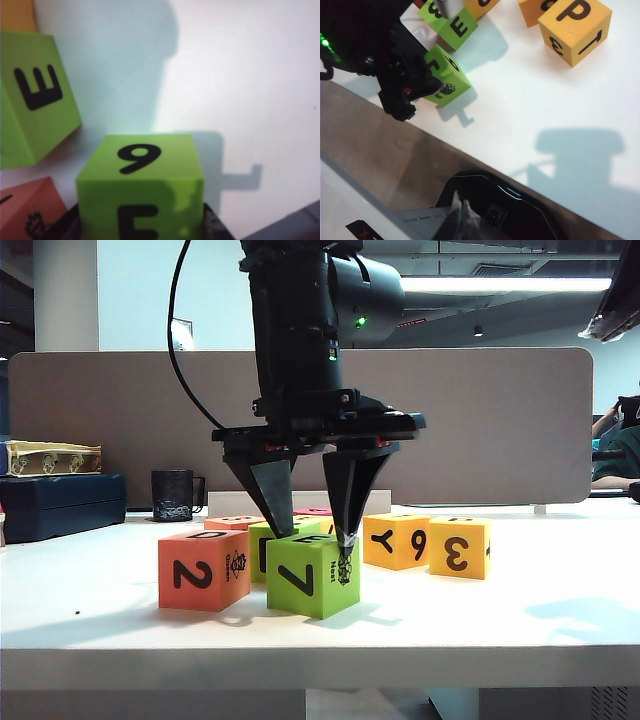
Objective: Select the appropriate blocks from the scattered letter blocks on the table and arrange them in a row to spell out "DEEP".
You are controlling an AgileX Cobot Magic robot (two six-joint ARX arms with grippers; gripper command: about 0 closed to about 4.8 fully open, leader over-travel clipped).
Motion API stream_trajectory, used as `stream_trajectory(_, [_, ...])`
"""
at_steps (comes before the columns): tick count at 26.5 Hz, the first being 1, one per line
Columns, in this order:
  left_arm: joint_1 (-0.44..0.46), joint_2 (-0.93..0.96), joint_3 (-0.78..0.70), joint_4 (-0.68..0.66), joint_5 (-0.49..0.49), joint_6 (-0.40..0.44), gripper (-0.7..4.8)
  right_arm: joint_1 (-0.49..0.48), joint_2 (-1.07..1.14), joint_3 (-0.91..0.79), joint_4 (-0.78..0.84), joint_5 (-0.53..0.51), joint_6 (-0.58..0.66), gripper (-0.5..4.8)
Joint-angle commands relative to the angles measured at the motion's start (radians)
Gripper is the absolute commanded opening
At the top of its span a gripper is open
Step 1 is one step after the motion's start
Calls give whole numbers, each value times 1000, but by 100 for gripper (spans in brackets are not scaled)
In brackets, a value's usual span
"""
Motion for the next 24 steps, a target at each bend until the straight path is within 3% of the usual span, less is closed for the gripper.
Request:
stream_trajectory(1, [0,-4,2,29,0,3,286,1,-3,3,11,-5,-3,-6])
stream_trajectory(2, [0,-4,2,29,0,0,266,1,-3,3,11,-5,-3,-6])
stream_trajectory(10, [0,-4,2,24,0,-27,263,1,-3,3,11,-5,-3,-6])
stream_trajectory(18, [23,-5,3,-18,-16,-160,263,1,-3,3,10,-5,-3,-6])
stream_trajectory(24, [33,-5,3,-44,-16,-193,263,1,-3,3,10,-5,-3,-6])
